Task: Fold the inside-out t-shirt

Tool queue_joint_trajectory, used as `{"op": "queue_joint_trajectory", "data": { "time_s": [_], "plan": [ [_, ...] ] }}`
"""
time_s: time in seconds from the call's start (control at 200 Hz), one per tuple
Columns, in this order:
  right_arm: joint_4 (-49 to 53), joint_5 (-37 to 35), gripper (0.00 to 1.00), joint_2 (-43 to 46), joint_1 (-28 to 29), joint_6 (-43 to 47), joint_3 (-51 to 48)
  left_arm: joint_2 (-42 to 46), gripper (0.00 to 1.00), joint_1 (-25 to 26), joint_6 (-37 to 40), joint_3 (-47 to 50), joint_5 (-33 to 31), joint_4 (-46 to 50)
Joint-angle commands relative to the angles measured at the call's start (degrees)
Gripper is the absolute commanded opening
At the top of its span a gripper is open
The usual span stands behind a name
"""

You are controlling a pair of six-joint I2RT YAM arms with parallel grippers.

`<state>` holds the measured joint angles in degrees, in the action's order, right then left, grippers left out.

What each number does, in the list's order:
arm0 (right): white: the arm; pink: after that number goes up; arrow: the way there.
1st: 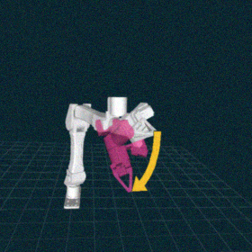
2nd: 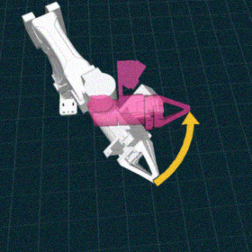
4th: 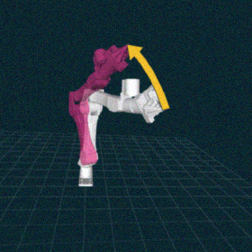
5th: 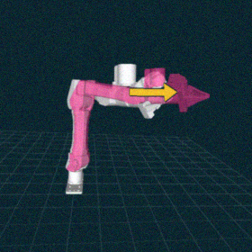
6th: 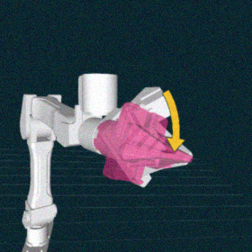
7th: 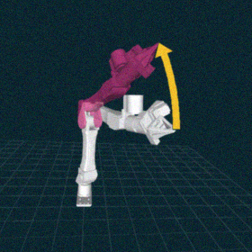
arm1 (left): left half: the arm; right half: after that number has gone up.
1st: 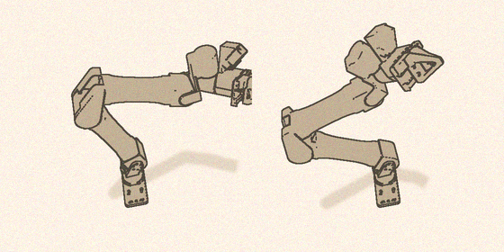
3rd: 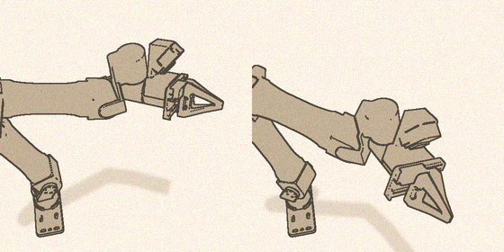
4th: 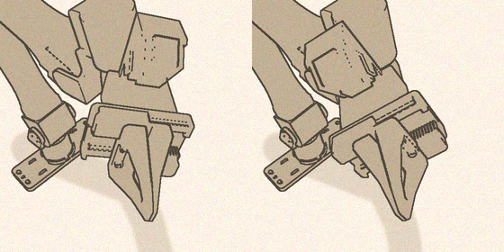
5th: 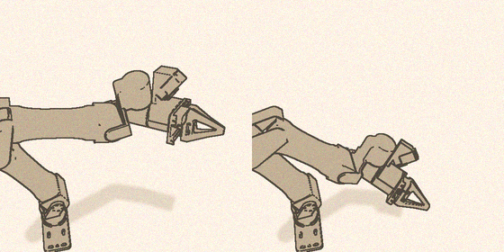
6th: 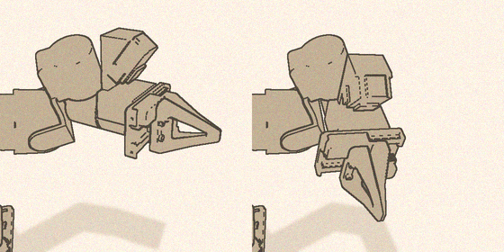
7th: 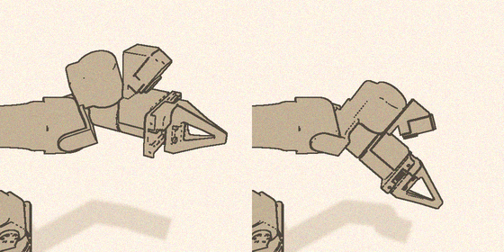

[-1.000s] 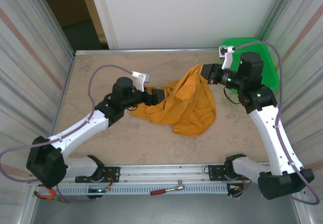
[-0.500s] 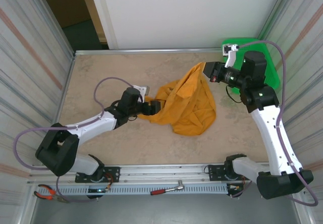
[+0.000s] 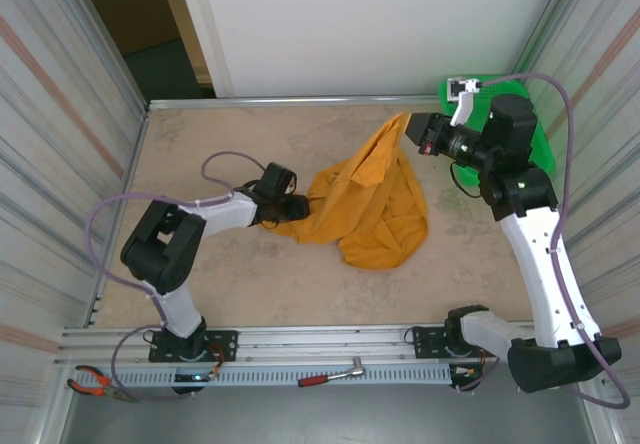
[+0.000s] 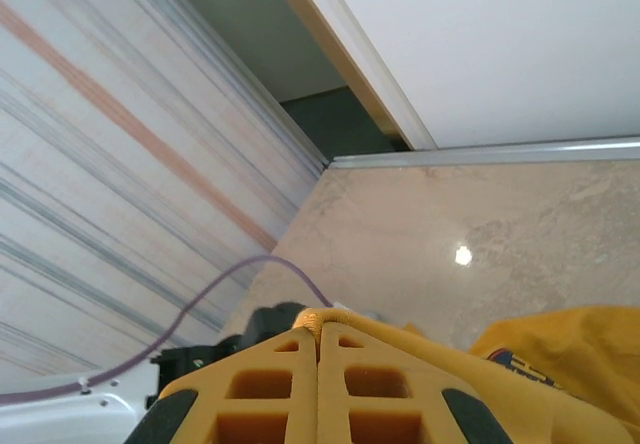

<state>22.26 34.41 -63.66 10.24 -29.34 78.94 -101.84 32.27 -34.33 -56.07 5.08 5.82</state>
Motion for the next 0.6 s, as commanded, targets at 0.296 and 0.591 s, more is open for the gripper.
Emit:
{"op": "queue_joint_trajectory", "data": {
  "time_s": [0.296,0.591],
  "plan": [
    [-3.0,3.2,0.00,-11.3,-5.9,-4.4,25.9,20.8,0.00,-8.3,7.7,-27.8,-5.6,10.9],
    [-13.0,-1.9,0.00,-16.3,-16.1,-16.4,46.4,21.2,0.00,-11.5,7.3,-60.2,-7.6,6.7]
  ]
}}
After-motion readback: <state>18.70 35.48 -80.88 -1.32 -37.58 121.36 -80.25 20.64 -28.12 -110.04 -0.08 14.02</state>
